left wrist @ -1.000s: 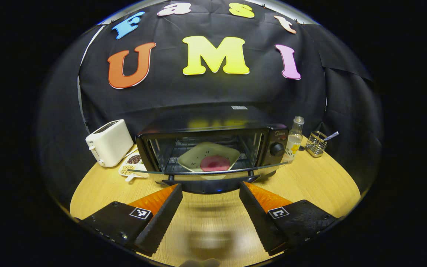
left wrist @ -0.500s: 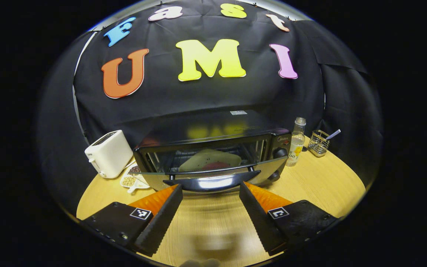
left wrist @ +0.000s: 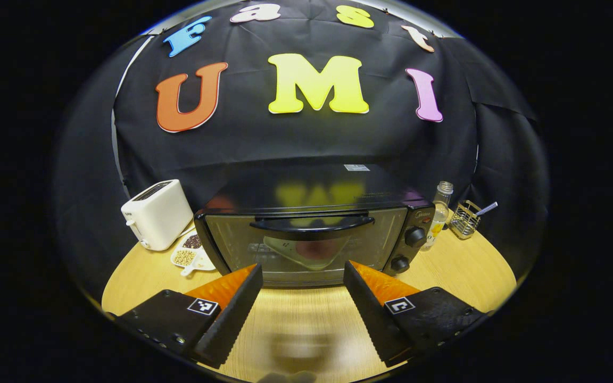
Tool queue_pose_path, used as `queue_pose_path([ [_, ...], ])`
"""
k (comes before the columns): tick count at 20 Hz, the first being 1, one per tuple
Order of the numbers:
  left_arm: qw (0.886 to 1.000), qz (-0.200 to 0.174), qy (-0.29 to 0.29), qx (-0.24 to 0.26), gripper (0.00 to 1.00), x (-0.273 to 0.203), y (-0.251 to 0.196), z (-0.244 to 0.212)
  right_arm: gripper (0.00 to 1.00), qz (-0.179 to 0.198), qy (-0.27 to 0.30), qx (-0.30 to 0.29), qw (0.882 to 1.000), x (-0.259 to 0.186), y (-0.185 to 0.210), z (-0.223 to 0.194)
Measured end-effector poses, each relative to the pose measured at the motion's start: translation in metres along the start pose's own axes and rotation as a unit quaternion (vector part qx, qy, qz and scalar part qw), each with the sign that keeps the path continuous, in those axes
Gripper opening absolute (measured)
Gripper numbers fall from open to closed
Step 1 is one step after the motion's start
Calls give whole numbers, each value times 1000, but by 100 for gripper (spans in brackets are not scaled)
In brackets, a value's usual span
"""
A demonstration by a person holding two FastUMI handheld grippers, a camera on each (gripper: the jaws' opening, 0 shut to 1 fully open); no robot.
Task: Open the electric oven with the left hand, put the food in, and close the electric oven.
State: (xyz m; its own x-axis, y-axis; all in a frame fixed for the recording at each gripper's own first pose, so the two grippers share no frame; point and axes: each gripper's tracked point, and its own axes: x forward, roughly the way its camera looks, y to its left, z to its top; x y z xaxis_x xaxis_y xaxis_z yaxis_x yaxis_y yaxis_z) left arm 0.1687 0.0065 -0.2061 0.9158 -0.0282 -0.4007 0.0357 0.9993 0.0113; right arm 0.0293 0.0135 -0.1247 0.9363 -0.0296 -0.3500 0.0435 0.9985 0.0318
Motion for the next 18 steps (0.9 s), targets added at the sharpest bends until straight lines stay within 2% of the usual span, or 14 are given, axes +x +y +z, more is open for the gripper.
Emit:
queue_pose_path([
  [7,1000,-22,1,3,97,-26,-4,-12,96,-10,-5,5,1000,-13,14,-1],
  [10,999,-33,-20,6,98,-52,-11,-3,96,-13,-15,-1,1000,-34,18,2],
  [14,997,-33,-66,4,98,-114,-14,30,96,10,-54,-5,998,-62,16,23],
  [18,991,-19,-133,8,97,-206,-23,70,96,45,-105,-14,993,-104,5,49],
])
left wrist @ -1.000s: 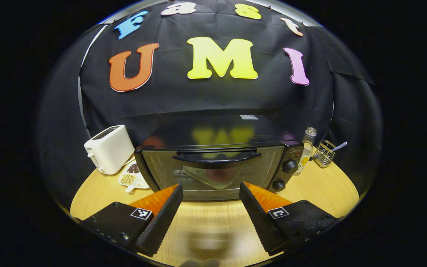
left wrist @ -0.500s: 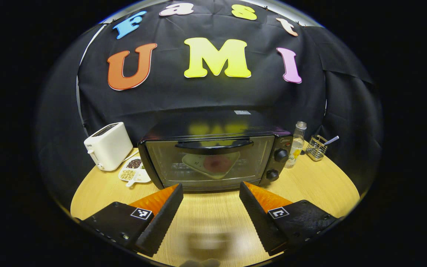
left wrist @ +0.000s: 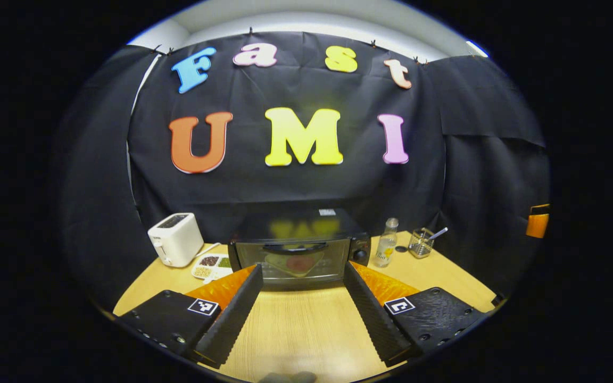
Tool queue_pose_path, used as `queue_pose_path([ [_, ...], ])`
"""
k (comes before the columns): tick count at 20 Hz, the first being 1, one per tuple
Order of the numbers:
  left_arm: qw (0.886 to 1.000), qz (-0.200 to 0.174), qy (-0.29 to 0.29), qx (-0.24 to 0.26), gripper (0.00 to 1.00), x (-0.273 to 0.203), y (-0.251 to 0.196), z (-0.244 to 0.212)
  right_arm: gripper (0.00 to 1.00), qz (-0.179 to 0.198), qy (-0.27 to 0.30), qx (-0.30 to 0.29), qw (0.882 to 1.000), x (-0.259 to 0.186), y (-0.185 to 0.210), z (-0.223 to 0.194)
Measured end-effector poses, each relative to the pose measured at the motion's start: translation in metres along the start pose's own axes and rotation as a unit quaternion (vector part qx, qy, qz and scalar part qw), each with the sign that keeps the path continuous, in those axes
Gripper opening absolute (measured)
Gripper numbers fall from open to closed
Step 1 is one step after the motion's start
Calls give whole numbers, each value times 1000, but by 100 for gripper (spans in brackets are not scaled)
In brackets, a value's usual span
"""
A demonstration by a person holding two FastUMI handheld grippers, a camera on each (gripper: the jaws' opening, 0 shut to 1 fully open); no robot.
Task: Open the electric oven with the left hand, put the food in, and close the electric oven.
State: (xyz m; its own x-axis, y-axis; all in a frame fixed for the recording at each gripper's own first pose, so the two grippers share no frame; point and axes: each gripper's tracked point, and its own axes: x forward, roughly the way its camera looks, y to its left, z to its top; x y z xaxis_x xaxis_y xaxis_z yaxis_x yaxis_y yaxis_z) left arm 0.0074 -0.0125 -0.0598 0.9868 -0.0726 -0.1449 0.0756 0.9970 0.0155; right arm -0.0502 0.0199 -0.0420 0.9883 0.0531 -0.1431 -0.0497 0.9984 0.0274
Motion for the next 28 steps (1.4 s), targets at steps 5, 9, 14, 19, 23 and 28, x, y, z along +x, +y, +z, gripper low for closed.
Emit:
queue_pose_path([
  [5,997,40,-71,-8,97,-111,-16,56,96,18,-74,7,997,-66,-35,36],
  [9,993,58,-98,-14,97,-182,-25,73,96,34,-90,10,995,-102,-52,33],
  [14,991,74,-115,1,97,-228,-37,76,96,34,-108,11,993,-137,-61,23],
  [19,990,76,-114,-12,97,-245,-40,76,96,24,-115,6,993,-156,-68,17],
  [23,992,69,-105,-8,97,-251,-48,69,96,11,-111,9,994,-167,-75,7],
  [28,993,59,-104,-10,97,-256,-58,69,96,4,-110,6,994,-176,-79,6],
])
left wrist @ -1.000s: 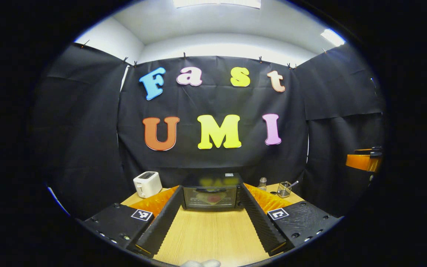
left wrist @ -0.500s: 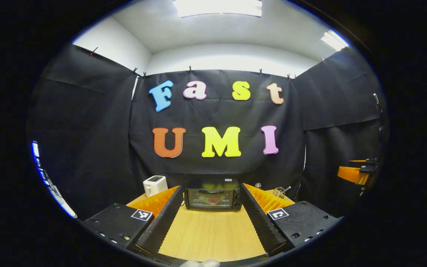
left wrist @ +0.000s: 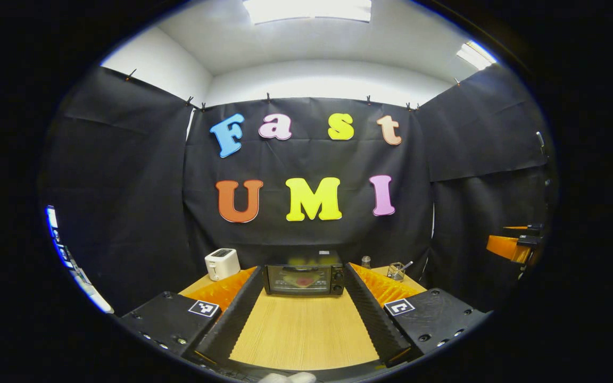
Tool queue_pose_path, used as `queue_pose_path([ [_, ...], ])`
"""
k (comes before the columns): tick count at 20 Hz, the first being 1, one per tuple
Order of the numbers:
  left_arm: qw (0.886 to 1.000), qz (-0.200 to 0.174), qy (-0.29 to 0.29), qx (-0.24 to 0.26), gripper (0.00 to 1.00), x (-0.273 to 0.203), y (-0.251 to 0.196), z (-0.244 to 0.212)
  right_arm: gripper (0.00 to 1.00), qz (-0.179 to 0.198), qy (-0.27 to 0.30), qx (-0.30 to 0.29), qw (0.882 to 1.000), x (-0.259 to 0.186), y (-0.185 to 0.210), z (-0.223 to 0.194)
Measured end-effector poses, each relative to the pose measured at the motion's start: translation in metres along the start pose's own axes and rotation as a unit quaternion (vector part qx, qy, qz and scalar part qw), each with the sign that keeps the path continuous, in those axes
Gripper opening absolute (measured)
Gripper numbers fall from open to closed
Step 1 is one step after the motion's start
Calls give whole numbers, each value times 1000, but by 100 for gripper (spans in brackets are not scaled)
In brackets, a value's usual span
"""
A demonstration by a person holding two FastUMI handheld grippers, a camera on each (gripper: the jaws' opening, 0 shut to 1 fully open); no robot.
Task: Open the electric oven with the left hand, put the food in, and close the electric oven.
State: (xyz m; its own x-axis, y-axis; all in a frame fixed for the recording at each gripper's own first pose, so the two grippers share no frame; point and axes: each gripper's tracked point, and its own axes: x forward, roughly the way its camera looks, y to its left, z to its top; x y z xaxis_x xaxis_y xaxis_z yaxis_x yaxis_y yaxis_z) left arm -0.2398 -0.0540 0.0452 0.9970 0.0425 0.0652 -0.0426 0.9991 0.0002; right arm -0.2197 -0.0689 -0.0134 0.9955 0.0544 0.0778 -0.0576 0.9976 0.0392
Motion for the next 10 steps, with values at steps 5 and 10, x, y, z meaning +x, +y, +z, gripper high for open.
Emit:
queue_pose_path([
  [5,1000,2,-2,-1,97,-1,0,1,96,6,-2,-7,1000,2,7,6],
  [10,1000,14,4,5,97,-1,8,-1,96,14,-2,-5,1000,5,15,9],
])
